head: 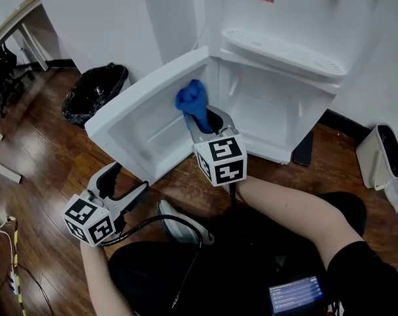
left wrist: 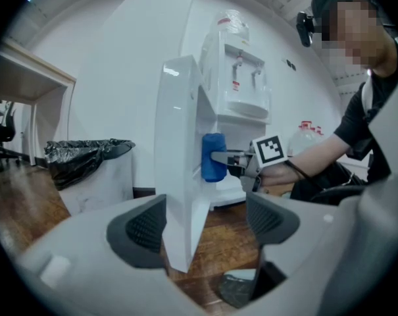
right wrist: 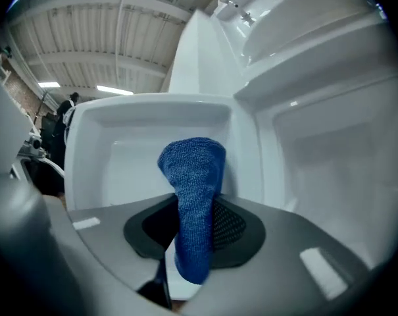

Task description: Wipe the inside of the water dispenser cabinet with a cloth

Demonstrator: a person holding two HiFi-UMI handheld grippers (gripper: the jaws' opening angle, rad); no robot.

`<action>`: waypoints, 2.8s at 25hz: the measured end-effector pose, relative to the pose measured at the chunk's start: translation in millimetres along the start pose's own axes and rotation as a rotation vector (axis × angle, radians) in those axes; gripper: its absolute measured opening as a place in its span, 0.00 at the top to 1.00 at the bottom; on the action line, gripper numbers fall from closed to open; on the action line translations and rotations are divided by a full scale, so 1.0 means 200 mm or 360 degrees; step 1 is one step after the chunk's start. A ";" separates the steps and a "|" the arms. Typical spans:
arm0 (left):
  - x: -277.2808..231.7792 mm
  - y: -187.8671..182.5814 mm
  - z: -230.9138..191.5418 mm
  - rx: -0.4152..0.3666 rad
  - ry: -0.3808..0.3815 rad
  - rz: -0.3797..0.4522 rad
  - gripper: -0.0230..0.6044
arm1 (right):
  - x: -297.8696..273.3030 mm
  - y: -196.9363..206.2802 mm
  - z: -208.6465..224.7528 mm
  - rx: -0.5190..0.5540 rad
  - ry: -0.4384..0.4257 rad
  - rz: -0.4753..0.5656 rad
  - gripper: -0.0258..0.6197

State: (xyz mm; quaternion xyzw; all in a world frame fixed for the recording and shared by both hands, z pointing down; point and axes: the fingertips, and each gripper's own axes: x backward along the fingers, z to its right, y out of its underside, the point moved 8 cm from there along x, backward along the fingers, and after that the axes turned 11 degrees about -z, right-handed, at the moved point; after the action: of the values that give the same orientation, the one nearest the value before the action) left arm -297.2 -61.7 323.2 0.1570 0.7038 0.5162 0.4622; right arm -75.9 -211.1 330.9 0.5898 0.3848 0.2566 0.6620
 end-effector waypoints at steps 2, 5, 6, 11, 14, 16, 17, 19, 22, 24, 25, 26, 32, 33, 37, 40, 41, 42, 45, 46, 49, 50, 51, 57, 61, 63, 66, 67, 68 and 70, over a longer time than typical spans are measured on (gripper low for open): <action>0.00 0.00 0.00 0.0007 0.0003 0.0004 0.36 | 0.00 0.02 -0.15 0.0035 -0.0130 0.0030 0.79; 0.00 -0.01 0.01 0.0024 -0.0012 -0.0002 0.36 | 0.01 0.02 -0.38 0.0086 -0.0315 0.0063 0.79; 0.01 -0.02 0.01 0.0030 -0.0020 -0.0009 0.36 | 0.01 0.02 -0.45 0.0083 -0.0379 0.0071 0.79; 0.01 -0.03 0.02 0.0040 -0.0036 -0.0018 0.36 | 0.01 0.06 -0.63 0.0096 -0.0741 0.0079 0.79; 0.02 -0.03 0.02 0.0035 -0.0039 -0.0017 0.36 | -0.01 0.11 -0.51 0.0070 -0.0779 0.0070 0.79; 0.01 -0.04 0.01 0.0031 -0.0043 -0.0017 0.36 | -0.02 0.12 -0.34 0.0093 -0.0565 0.0066 0.79; 0.01 -0.04 0.01 0.0031 -0.0047 -0.0018 0.36 | -0.03 0.12 -0.26 0.0106 -0.0434 0.0054 0.79; 0.01 -0.04 0.01 0.0035 -0.0053 -0.0021 0.36 | -0.05 0.14 -0.10 0.0100 -0.0203 0.0012 0.79; 0.01 -0.04 0.02 0.0037 -0.0049 -0.0021 0.36 | -0.07 0.19 0.09 -0.0038 0.0021 -0.0055 0.79; 0.01 -0.04 0.02 0.0032 -0.0044 -0.0019 0.36 | -0.07 0.19 0.15 -0.0070 0.0080 -0.0056 0.79; 0.01 -0.04 0.02 0.0030 -0.0043 -0.0020 0.36 | -0.07 0.20 0.14 -0.0044 0.0092 -0.0053 0.79; 0.01 -0.04 0.02 0.0030 -0.0042 -0.0022 0.36 | -0.07 0.21 0.11 -0.0020 0.0086 -0.0059 0.79; 0.01 -0.04 0.02 0.0038 -0.0043 -0.0015 0.36 | -0.07 0.26 -0.31 0.0078 -0.0329 -0.0137 0.79; 0.01 -0.04 0.01 0.0037 -0.0043 -0.0014 0.36 | -0.06 0.25 -0.40 0.0123 -0.0421 -0.0126 0.79; 0.01 -0.04 0.01 0.0036 -0.0049 -0.0012 0.36 | -0.06 0.22 -0.63 0.0180 -0.0656 -0.0035 0.79; 0.01 -0.04 0.01 0.0043 -0.0054 -0.0008 0.36 | -0.08 0.27 -0.60 0.0192 -0.0679 0.0012 0.79; 0.01 -0.04 0.01 0.0044 -0.0054 -0.0005 0.36 | -0.09 0.29 -0.56 0.0227 -0.0649 0.0010 0.79; 0.01 -0.04 0.01 0.0045 -0.0054 -0.0003 0.36 | -0.10 0.31 -0.50 0.0255 -0.0589 0.0001 0.79; 0.01 -0.04 0.00 0.0046 -0.0059 -0.0004 0.36 | -0.14 0.36 -0.24 0.0215 -0.0291 -0.0053 0.79; 0.01 -0.04 0.00 0.0047 -0.0059 -0.0006 0.36 | -0.15 0.37 -0.15 0.0177 -0.0183 -0.0075 0.79; 0.01 -0.04 0.01 0.0049 -0.0056 -0.0009 0.36 | -0.16 0.39 0.05 0.0175 0.0057 -0.0114 0.79; 0.01 -0.04 0.01 0.0048 -0.0055 -0.0009 0.36 | -0.15 0.39 0.06 0.0228 0.0094 -0.0109 0.79; 0.01 -0.05 0.01 0.0047 -0.0054 -0.0009 0.36 | -0.15 0.39 0.06 0.0278 0.0122 -0.0103 0.79; 0.00 -0.05 0.01 0.0069 -0.0050 -0.0005 0.36 | -0.18 0.52 -0.15 0.0118 -0.0040 -0.0231 0.79; 0.00 -0.05 0.00 0.0067 -0.0061 -0.0003 0.36 | -0.17 0.52 -0.49 0.0121 -0.0441 -0.0198 0.79; 0.00 -0.05 0.00 0.0069 -0.0062 -0.0001 0.36 | -0.16 0.53 -0.62 0.0049 -0.0606 -0.0175 0.79; 0.01 -0.04 0.00 0.0075 -0.0061 0.0005 0.36 | -0.16 0.57 -0.66 0.0000 -0.0694 -0.0158 0.79; 0.01 -0.04 0.00 0.0077 -0.0061 0.0008 0.36 | -0.16 0.57 -0.63 0.0022 -0.0683 -0.0155 0.79; 0.01 -0.04 0.00 0.0077 -0.0061 0.0011 0.36 | -0.16 0.57 -0.58 0.0054 -0.0644 -0.0158 0.79; 0.00 -0.04 -0.01 0.0073 -0.0065 0.0019 0.36 | -0.18 0.56 -0.42 0.0110 -0.0484 -0.0179 0.79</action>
State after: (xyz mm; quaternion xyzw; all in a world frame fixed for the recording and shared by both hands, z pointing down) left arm -296.7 -66.0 316.2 0.1820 0.7049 0.4994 0.4697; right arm -150.9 -171.5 448.0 0.6217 0.3211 0.1135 0.7053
